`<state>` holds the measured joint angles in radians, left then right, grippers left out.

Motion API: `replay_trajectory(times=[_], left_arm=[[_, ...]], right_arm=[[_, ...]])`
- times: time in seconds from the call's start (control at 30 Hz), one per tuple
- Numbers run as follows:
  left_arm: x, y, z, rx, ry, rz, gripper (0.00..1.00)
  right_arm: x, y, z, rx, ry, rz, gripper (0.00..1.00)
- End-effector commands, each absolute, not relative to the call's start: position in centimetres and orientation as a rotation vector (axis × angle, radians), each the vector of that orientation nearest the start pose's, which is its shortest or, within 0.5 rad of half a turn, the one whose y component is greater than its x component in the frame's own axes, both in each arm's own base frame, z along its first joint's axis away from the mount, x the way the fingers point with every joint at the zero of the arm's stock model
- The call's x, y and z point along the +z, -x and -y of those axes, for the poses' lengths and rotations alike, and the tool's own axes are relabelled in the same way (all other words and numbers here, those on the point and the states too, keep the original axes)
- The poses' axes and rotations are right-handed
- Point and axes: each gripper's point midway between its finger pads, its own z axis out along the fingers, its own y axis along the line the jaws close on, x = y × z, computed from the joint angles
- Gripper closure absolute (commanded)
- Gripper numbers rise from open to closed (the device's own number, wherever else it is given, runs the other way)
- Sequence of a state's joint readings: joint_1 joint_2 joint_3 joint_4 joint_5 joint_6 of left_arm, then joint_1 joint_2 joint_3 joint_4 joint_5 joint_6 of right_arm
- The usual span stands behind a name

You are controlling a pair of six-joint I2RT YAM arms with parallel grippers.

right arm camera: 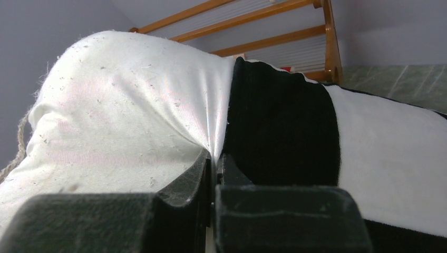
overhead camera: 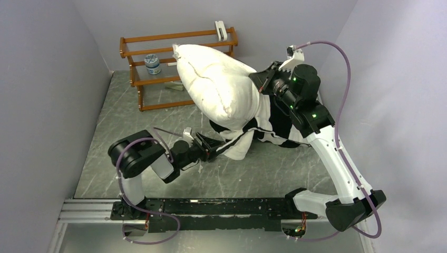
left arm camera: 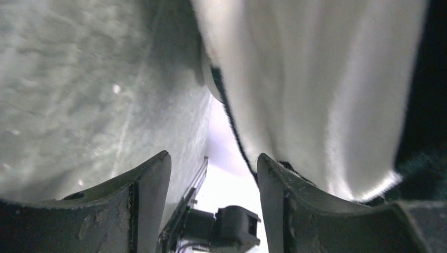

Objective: Put the pillow into the pillowcase

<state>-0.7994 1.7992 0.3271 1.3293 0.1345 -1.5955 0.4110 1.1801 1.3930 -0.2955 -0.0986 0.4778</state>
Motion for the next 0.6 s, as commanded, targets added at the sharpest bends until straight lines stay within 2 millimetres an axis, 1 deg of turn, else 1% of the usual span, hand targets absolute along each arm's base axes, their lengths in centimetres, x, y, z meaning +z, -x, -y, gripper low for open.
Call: replay_trajectory(times=[0.0, 0.07, 0.1, 0.17, 0.2, 0.23, 0.33, 0.47, 0.57], left_arm=[[14.9, -25.3, 33.8, -1.950, 0.747, -1.698, 0.32], [15.0, -25.8, 34.0, -1.949, 0.745, -1.673, 0.23], [15.0, -26.1, 34.3, -1.949, 0.742, -1.668, 0.22], [15.7, -26.7, 35.2, -1.962, 0.705, -1.651, 0.22], [15.7, -26.8, 35.4, -1.959, 0.698, -1.653, 0.22], [16.1, -27.1, 35.7, -1.965, 0.685, -1.633, 0.22], [17.1, -27.8, 36.1, -1.970, 0.671, -1.589, 0.20], [19.1, -28.4, 36.7, -1.998, 0.624, -1.511, 0.18], [20.2, -28.5, 37.6, -2.026, 0.592, -1.475, 0.19]], right_arm=[[51.6, -32.3, -18.2, 0.854, 0.026, -1.363, 1.00], [51.6, -32.2, -18.3, 0.856, 0.032, -1.362, 1.00], [51.5, -32.2, -18.3, 0.854, 0.033, -1.366, 1.00], [51.8, -32.1, -18.2, 0.852, 0.034, -1.361, 1.00], [51.9, -32.1, -18.2, 0.852, 0.035, -1.357, 1.00], [52.0, -32.1, -18.1, 0.851, 0.034, -1.353, 1.00], [51.9, -32.1, -18.2, 0.850, 0.038, -1.359, 1.00], [51.8, -32.2, -18.5, 0.865, 0.040, -1.361, 1.00], [51.8, -32.3, -18.6, 0.870, 0.043, -1.359, 1.00]])
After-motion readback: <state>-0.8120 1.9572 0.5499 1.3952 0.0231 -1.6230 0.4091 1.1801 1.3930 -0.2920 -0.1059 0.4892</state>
